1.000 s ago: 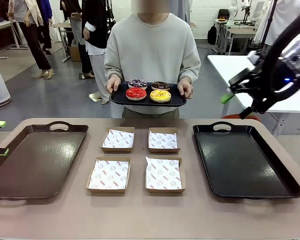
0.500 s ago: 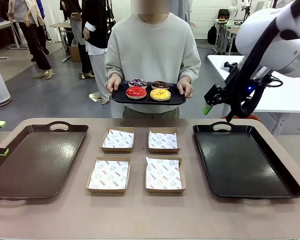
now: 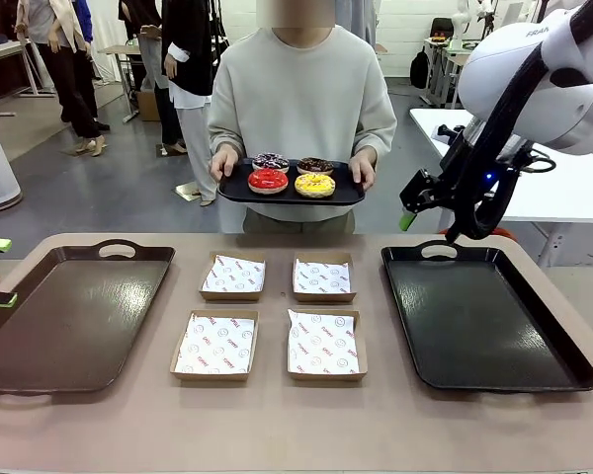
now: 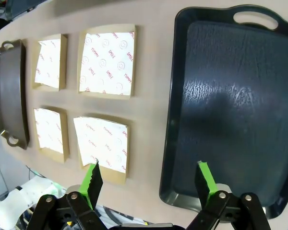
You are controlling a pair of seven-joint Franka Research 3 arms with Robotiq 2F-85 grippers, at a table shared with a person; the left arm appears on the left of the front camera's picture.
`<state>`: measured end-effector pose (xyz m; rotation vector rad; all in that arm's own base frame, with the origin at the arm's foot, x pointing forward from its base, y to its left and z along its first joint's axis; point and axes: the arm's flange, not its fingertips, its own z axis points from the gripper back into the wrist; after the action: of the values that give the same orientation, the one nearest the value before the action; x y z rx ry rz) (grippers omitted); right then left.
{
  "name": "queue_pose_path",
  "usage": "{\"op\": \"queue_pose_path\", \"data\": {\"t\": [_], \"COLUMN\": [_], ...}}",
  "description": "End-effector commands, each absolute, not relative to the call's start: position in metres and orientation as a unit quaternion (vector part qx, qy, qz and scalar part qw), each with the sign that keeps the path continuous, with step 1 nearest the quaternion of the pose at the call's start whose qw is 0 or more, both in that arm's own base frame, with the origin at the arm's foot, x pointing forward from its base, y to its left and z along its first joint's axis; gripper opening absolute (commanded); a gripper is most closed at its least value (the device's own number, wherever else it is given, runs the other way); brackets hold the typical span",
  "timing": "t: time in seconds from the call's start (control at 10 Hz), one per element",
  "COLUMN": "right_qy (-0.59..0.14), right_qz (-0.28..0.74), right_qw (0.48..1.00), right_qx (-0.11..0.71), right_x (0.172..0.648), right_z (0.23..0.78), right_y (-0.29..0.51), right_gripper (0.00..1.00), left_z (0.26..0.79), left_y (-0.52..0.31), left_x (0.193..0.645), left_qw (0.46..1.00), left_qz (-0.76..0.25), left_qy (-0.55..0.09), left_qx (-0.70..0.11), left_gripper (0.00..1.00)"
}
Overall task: Individually package the donuts and arrange them on the tray.
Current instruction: Pick up one Paper togo box.
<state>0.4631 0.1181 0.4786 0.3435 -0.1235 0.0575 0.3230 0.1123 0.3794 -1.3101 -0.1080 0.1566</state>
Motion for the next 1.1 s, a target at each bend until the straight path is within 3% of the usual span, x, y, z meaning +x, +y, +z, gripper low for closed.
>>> {"op": "queue_pose_path", "data": {"t": [0.0,0.6,1.0], "right_qy": [-0.061,-0.061,-0.010], "right_qz": [0.031,0.028,-0.017], "right_qw": [0.983,0.983,0.993], "right_qx": [0.170,0.171,0.118], "right_x": [0.465,0.463,0.529], "right_z": [0.478,0.479,0.466], "right_y": [0.119,0.117,0.181], "right_gripper": [1.00,1.00,1.00], "left_z": [0.381,0.381,0.381], "left_y": [0.113,0.113,0.113], "left_x": [0.323,0.323,0.323], "left_qw": [0.785,0.785,0.785], "left_qz": [0.072,0.072,0.072], "left_qy": [-0.052,-0.052,-0.052], "left_qx": [-0.613,-0.613,-0.613], "left_gripper": [1.00,1.00,1.00]}}
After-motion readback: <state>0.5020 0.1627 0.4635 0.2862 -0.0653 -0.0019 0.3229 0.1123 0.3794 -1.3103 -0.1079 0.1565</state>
